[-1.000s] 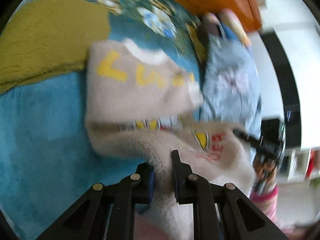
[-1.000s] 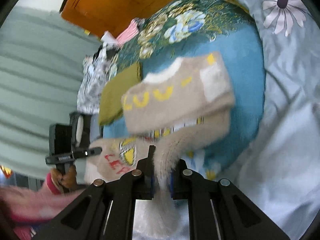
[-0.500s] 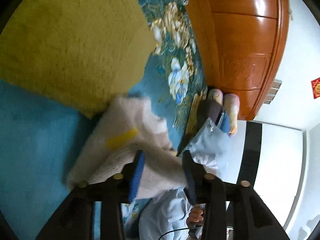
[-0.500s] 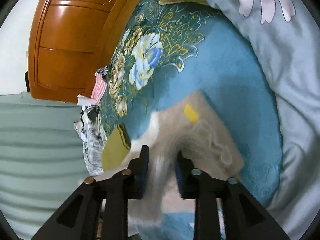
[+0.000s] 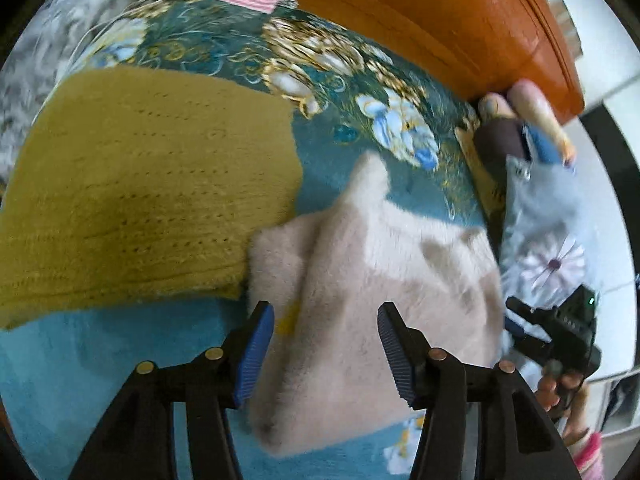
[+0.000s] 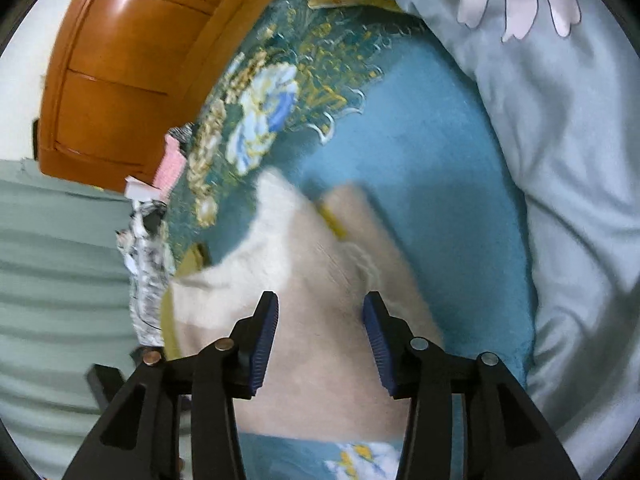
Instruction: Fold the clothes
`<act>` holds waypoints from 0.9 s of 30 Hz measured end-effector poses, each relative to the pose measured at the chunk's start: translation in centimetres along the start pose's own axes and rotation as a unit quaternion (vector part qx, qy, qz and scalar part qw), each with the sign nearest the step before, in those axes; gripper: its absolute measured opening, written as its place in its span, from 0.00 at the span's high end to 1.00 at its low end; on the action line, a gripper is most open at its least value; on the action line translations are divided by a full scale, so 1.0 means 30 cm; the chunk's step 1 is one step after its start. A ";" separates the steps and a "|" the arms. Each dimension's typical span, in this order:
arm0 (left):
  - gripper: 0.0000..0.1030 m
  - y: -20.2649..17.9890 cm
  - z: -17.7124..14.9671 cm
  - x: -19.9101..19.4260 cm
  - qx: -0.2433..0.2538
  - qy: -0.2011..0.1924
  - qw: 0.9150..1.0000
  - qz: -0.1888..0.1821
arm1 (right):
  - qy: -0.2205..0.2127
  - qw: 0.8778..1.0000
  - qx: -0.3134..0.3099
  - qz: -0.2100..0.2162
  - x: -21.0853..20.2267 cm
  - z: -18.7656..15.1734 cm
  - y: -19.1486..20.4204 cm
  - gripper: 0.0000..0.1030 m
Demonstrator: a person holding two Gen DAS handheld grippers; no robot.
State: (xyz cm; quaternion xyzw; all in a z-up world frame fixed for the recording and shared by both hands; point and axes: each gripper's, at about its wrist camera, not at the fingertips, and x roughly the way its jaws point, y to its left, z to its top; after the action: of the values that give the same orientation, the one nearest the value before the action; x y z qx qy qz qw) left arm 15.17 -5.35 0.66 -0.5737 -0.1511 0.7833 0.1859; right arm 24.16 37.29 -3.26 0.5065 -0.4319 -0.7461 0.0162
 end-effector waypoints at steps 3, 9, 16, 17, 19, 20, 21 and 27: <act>0.56 -0.027 -0.005 0.027 0.023 0.003 1.000 0.014 | 0.004 0.999 -0.023 -0.023 0.039 -0.017 0.016 0.53; 0.86 -0.024 -0.014 0.058 0.018 0.013 0.999 0.046 | -0.012 0.996 -0.089 -0.027 0.043 -0.062 0.093 0.85; 0.88 0.076 -0.027 -0.035 -0.040 -0.013 0.999 -0.020 | -0.066 0.992 -0.108 -0.009 -0.063 -0.073 0.115 0.90; 0.88 0.096 -0.039 -0.032 -0.042 -0.009 0.999 -0.012 | -0.068 0.992 -0.103 -0.005 -0.070 -0.075 0.106 0.90; 0.88 0.137 -0.070 0.005 -0.063 0.019 0.998 -0.006 | -0.064 0.994 -0.090 0.000 -0.064 -0.083 0.076 0.90; 0.88 0.156 -0.088 0.032 -0.079 0.034 0.996 -0.008 | -0.056 0.995 -0.081 -0.009 -0.045 -0.088 0.055 0.90; 0.88 0.165 -0.100 0.047 -0.086 0.039 0.995 -0.011 | -0.042 0.996 -0.070 -0.025 -0.012 -0.092 0.028 0.90; 0.88 0.110 -0.097 0.054 -0.039 0.033 0.999 0.012 | -0.030 0.999 -0.024 -0.027 0.023 -0.108 -0.056 0.90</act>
State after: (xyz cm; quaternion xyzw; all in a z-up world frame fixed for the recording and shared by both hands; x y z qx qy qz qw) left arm 17.12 -7.45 -3.05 -0.6081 -0.1688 0.7593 0.1588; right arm 27.01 35.98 -5.24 0.4949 -0.4006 -0.7711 -0.0044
